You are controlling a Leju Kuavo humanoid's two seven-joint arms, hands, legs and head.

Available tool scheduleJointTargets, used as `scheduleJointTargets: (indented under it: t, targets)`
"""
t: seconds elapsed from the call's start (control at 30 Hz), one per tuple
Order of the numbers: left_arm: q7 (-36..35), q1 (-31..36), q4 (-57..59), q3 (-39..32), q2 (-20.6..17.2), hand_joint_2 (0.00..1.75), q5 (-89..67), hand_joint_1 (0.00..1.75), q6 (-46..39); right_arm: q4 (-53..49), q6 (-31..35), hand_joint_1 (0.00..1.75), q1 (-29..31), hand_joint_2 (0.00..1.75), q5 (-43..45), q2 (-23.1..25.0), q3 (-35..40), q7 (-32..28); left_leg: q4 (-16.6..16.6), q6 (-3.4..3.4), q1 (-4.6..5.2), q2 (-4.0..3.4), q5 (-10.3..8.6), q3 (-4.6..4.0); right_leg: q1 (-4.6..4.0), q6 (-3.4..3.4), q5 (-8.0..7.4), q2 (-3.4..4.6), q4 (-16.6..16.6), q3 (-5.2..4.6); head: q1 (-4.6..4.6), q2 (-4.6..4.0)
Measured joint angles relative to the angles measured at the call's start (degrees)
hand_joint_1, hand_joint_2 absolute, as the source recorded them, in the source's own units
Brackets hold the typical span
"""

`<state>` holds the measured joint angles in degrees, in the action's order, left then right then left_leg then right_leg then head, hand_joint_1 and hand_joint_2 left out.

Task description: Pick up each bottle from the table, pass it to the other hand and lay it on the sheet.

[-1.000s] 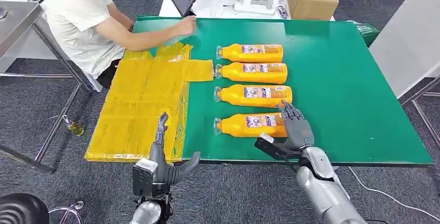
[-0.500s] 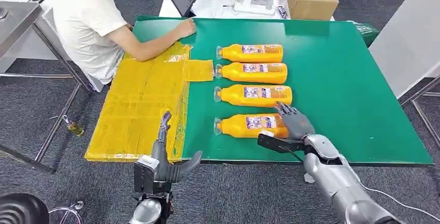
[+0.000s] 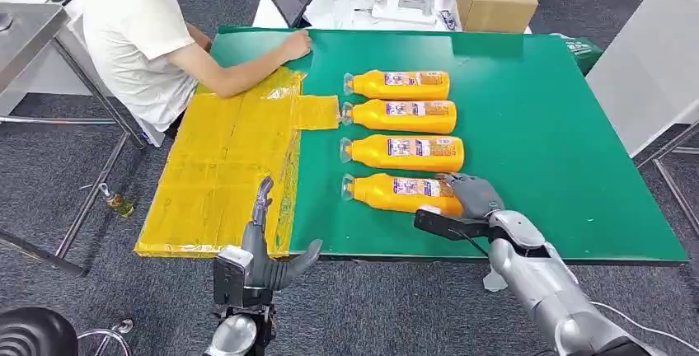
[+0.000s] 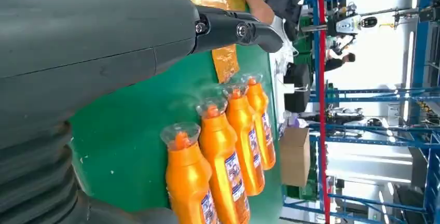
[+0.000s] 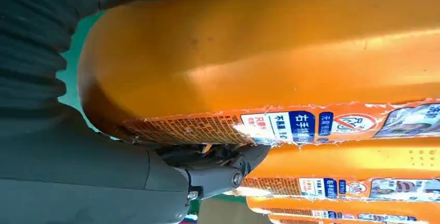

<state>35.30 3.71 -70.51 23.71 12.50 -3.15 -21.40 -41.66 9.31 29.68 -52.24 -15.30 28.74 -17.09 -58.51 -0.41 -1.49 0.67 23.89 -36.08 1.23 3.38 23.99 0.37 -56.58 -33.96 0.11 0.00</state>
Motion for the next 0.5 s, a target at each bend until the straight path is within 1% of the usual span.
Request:
scheduleJointTargets:
  t: [0.07, 0.1, 0.13, 0.2, 0.23, 0.27, 0.3, 0.37, 0.4, 0.43, 0.5]
  targets:
    - [0.00, 0.08, 0.02, 0.00, 0.00, 1.75, 0.02, 0.00, 0.02, 0.00, 0.00, 1.69, 0.00, 1.75, 0.02, -0.02, 0.13, -0.04, 0.00, 0.00, 0.00, 0.00, 0.00, 0.00, 0.00, 0.00, 0.00, 0.00, 0.00, 0.00, 0.02, 0.00]
    - [0.00, 0.16, 0.07, 0.00, 0.00, 1.75, 0.02, 0.00, 0.02, 0.00, 0.00, 1.66, 0.00, 1.75, 0.02, -0.13, 0.28, -0.04, 0.00, 0.00, 0.00, 0.00, 0.00, 0.01, 0.00, 0.00, 0.00, 0.00, 0.00, 0.00, 0.00, 0.00]
    - [0.00, 0.25, 0.18, 0.00, 0.00, 1.75, 0.02, 0.00, 0.02, 0.00, 0.00, 1.71, 0.00, 1.75, 0.02, -0.20, 0.37, -0.06, 0.00, 0.00, 0.00, 0.00, 0.00, 0.01, 0.00, 0.00, 0.00, 0.00, 0.00, 0.01, 0.02, 0.00]
    - [0.00, 0.35, 0.26, 0.00, 0.00, 1.75, 0.02, 0.00, 0.02, 0.00, 0.00, 1.66, 0.00, 1.75, 0.07, -0.28, 0.44, -0.09, 0.00, 0.00, 0.00, 0.00, 0.00, 0.02, 0.00, 0.00, 0.00, 0.00, 0.00, 0.02, 0.02, 0.00]
    - [0.00, 0.38, 0.28, 0.00, 0.00, 1.75, 0.02, 0.00, 0.02, 0.00, -0.02, 1.59, -0.01, 1.75, 0.33, -0.31, 0.46, -0.20, 0.00, 0.00, 0.00, 0.00, 0.00, 0.02, 0.00, 0.00, 0.00, 0.00, 0.00, 0.02, 0.00, 0.00]
    - [0.00, 0.45, 0.33, 0.00, 0.00, 1.75, 0.02, 0.00, 0.02, 0.00, -0.02, 1.57, -0.06, 1.75, 0.88, -0.33, 0.46, -0.44, 0.00, 0.00, 0.00, 0.00, 0.00, 0.02, 0.00, 0.00, 0.00, 0.00, 0.00, 0.02, 0.00, 0.00]
    - [0.00, 0.48, 0.35, 0.00, 0.00, 1.75, 0.15, 0.00, 0.07, -0.02, 0.00, 1.59, -0.19, 1.75, 1.86, -0.35, 0.46, -0.92, 0.00, 0.00, 0.00, 0.00, 0.00, 0.03, 0.00, 0.00, 0.00, 0.00, 0.00, 0.02, 0.02, 0.00]
    - [-0.59, 0.48, 0.35, -0.06, 0.06, 1.75, 2.22, 0.00, 1.15, -0.70, -0.02, 1.55, -0.85, 1.75, 5.06, -0.41, 0.37, -2.44, 0.00, 0.00, 0.00, 0.00, 0.00, 0.03, 0.00, 0.00, 0.00, 0.00, 0.00, 0.03, 0.02, 0.00]
    - [-1.25, 0.47, 0.35, -0.13, 0.24, 1.75, 4.01, 0.00, 2.04, -1.27, -0.02, 1.50, -1.49, 1.75, 6.72, -0.41, 0.20, -3.15, 0.00, 0.00, 0.00, 0.00, 0.00, 0.03, 0.00, 0.00, 0.00, 0.00, 0.00, 0.04, 0.02, 0.00]
    - [-2.28, 0.46, 0.35, -0.26, 0.50, 1.75, 6.94, 0.00, 3.68, -2.26, 0.00, 1.52, -2.44, 1.75, 8.86, -0.37, -0.13, -4.00, 0.00, 0.00, 0.00, 0.00, 0.01, 0.03, -0.01, 0.00, 0.00, 0.00, 0.00, 0.05, 0.02, 0.00]
    - [-4.07, 0.30, 0.28, -0.50, 1.11, 1.75, 13.37, 0.00, 6.87, -4.62, 0.00, 1.48, -4.56, 1.75, 13.58, 0.29, -1.36, -6.18, 0.00, 0.01, 0.00, 0.00, 0.01, 0.01, -0.01, 0.00, 0.00, 0.00, 0.00, 0.05, 0.02, 0.00]
